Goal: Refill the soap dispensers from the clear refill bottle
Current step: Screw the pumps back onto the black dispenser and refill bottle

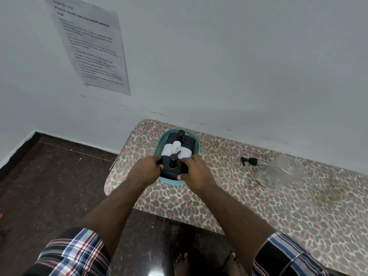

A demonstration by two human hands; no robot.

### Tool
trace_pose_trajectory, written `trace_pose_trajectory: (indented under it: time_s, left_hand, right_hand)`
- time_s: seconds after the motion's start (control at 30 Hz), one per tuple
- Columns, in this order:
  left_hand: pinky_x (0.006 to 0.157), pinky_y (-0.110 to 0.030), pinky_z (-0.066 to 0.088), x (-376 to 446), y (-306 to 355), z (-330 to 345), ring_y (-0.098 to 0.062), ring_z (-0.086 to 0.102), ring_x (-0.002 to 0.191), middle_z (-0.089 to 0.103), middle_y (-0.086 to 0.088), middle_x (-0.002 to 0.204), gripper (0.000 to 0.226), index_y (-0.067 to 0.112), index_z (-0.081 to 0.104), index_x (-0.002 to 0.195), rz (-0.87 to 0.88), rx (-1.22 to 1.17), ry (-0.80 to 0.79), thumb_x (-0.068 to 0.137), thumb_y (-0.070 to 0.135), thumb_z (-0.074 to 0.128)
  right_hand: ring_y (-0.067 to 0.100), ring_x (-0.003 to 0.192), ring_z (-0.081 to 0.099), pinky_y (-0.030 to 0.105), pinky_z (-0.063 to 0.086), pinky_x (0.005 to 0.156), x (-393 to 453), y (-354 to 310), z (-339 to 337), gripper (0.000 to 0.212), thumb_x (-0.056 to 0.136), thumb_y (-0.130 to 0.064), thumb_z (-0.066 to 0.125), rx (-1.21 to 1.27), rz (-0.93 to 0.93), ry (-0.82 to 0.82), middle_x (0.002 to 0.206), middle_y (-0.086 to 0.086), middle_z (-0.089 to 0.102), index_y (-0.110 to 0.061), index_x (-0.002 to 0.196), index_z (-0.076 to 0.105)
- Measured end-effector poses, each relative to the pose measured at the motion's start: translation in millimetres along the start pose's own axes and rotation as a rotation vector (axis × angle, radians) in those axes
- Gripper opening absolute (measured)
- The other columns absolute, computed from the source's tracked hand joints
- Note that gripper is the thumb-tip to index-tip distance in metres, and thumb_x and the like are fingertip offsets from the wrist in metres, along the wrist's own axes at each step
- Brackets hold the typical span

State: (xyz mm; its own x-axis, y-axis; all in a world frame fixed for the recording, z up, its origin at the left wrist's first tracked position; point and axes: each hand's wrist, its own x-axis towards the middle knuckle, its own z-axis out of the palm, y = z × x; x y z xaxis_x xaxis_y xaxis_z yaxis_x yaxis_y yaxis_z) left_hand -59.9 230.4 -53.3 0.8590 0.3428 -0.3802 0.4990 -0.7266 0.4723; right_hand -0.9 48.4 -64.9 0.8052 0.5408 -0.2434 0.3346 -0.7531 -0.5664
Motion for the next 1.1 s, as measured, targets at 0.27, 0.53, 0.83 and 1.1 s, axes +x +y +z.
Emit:
trace_pose_trajectory:
  time_s: [0.27,0.53,0.83,1.1]
  left_hand:
    - [0.087,-0.040,0.052,-21,0,17,-0.027,0.060,0.101,0.057,-0.009,0.116,0.018,0.011,0.065,0.114,0.010,-0.138,0.262,0.098,0.018,0.062]
    - [0.058,-0.042,0.048,-87,36,63,-0.021,0.060,0.063,0.060,-0.005,0.068,0.020,0.016,0.056,0.078,0.070,-0.350,0.246,0.097,0.023,0.060]
    - [0.095,-0.025,0.045,-47,150,127,-0.014,0.061,0.115,0.063,-0.001,0.131,0.052,0.014,0.057,0.141,0.329,-0.312,-0.120,0.091,0.019,0.071]
    - [0.075,0.004,0.041,-14,264,159,0.005,0.056,0.102,0.058,0.012,0.128,0.081,0.015,0.042,0.151,0.436,-0.468,-0.300,0.082,0.010,0.083]
  right_hand:
    - [0.034,0.120,0.051,0.040,0.045,0.101,-17,-9,1,0.048,0.092,-0.004,0.050,-0.090,-0.066,0.022,0.133,0.016,0.054,-0.007,0.140,0.053]
    - [0.031,0.128,0.051,0.037,0.039,0.104,-56,25,-28,0.047,0.095,-0.002,0.045,-0.086,0.006,0.072,0.140,0.015,0.054,-0.006,0.141,0.051]
    - [0.021,0.117,0.064,0.026,0.046,0.101,-92,85,-120,0.040,0.095,-0.011,0.057,0.134,0.095,0.463,0.129,0.007,0.068,-0.014,0.134,0.064]
    - [0.012,0.088,0.069,0.025,0.054,0.085,-70,198,-258,0.018,0.090,-0.019,0.069,0.322,0.283,0.617,0.092,-0.008,0.073,-0.021,0.106,0.077]
